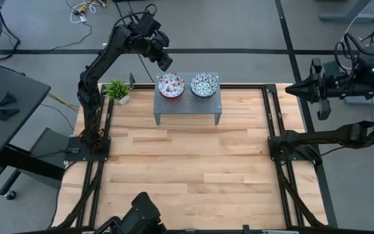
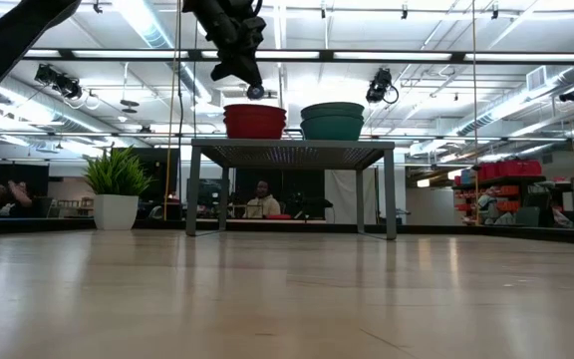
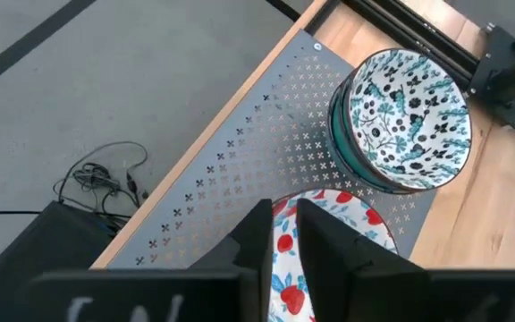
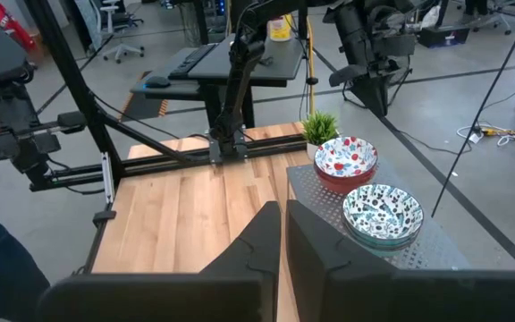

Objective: Pick & Place Mini bowls
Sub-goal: Stack the red and white patterned bowl on top of the other red and white patterned bowls on the shelf

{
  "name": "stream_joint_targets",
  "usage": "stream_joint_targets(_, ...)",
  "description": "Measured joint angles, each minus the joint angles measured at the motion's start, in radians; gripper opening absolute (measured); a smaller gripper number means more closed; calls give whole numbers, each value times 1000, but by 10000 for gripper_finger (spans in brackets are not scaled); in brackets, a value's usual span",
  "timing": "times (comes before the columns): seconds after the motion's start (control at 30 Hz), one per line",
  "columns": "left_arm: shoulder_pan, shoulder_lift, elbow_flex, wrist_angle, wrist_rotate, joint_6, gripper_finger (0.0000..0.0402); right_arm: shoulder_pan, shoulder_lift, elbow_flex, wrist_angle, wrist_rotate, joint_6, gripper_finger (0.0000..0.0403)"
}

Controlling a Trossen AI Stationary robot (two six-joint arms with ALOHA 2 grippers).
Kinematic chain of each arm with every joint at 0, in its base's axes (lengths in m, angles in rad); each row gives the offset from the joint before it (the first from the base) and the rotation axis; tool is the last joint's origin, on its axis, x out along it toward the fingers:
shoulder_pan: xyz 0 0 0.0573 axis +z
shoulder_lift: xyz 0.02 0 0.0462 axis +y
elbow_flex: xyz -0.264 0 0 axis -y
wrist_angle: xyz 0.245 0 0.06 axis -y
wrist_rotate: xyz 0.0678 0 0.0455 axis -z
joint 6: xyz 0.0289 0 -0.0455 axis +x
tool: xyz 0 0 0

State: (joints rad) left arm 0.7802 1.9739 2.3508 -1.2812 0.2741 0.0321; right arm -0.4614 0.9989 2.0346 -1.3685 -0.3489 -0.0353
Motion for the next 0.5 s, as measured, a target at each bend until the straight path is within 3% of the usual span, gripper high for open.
stream_joint_targets(0.27,-5,1,0,55,-1,-2,8,0,0,0,0,0,0,25)
stream_joint_targets(0.5,-36,2,0,104,-66,-31,3,0,0,0,0,0,0,25)
